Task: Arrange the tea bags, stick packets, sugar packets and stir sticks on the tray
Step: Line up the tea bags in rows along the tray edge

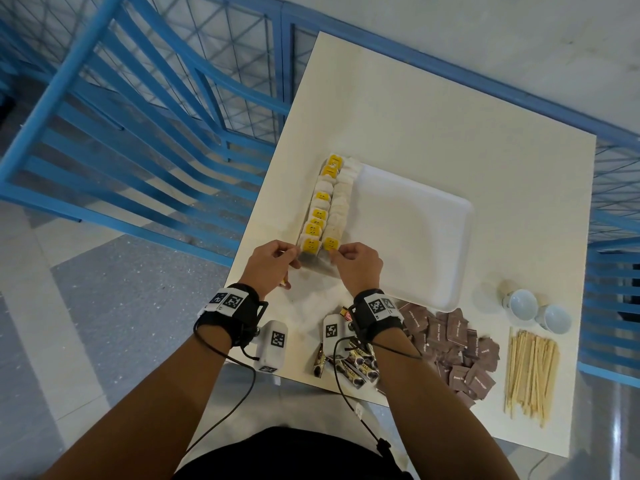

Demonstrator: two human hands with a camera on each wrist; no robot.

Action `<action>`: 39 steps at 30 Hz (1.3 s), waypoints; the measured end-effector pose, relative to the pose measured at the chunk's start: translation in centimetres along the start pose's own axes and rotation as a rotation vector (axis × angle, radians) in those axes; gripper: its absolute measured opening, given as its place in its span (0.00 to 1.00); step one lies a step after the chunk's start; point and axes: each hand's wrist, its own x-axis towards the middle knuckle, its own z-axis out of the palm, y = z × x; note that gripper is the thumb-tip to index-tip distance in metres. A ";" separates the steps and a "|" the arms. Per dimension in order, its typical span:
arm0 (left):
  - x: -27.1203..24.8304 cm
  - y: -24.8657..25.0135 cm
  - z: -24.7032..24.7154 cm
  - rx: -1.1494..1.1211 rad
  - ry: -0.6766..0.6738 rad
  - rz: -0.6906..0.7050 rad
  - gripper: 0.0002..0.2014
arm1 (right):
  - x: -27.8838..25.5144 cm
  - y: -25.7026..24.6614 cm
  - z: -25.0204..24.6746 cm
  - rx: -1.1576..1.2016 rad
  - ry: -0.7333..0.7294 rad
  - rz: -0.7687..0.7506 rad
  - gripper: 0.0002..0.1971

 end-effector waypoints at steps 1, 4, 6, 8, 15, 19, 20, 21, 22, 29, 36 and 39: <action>0.0 0.0 0.0 0.000 0.000 -0.002 0.08 | 0.0 0.0 0.0 0.001 -0.001 0.000 0.07; 0.1 -0.1 0.1 0.010 0.000 -0.013 0.08 | 0.0 0.0 0.0 0.001 -0.003 -0.002 0.08; 0.1 0.0 0.2 0.010 0.000 -0.016 0.08 | -0.1 0.0 -0.1 0.008 0.001 0.003 0.09; 0.1 -0.1 0.3 0.036 0.014 -0.007 0.08 | -0.2 0.0 -0.2 0.015 0.017 -0.001 0.09; 0.3 0.0 0.7 0.408 0.191 0.077 0.19 | -1.0 0.3 0.0 0.005 0.059 -0.065 0.08; 0.7 -0.4 1.4 0.474 0.217 0.070 0.26 | -1.1 0.7 0.2 -0.023 0.048 -0.053 0.08; 0.8 -0.5 1.4 0.470 0.219 0.066 0.26 | -1.1 0.7 0.3 -0.030 0.043 -0.052 0.08; 0.9 -0.6 1.4 0.463 0.220 0.058 0.25 | -1.1 0.8 0.3 -0.035 0.039 -0.049 0.08; 0.9 -0.7 1.4 0.454 0.217 0.054 0.25 | -1.1 0.8 0.3 -0.036 0.034 -0.046 0.08; 0.7 -0.8 1.1 0.418 0.192 0.031 0.22 | -1.0 0.4 0.3 -0.040 0.013 -0.050 0.06; 0.0 0.8 1.1 0.163 0.191 0.024 0.14 | -1.9 -0.1 -0.6 0.039 0.080 -0.091 0.04; 0.0 1.6 1.1 -0.157 0.071 -0.060 0.17 | -3.0 -1.2 -0.9 0.109 -0.079 -0.255 0.05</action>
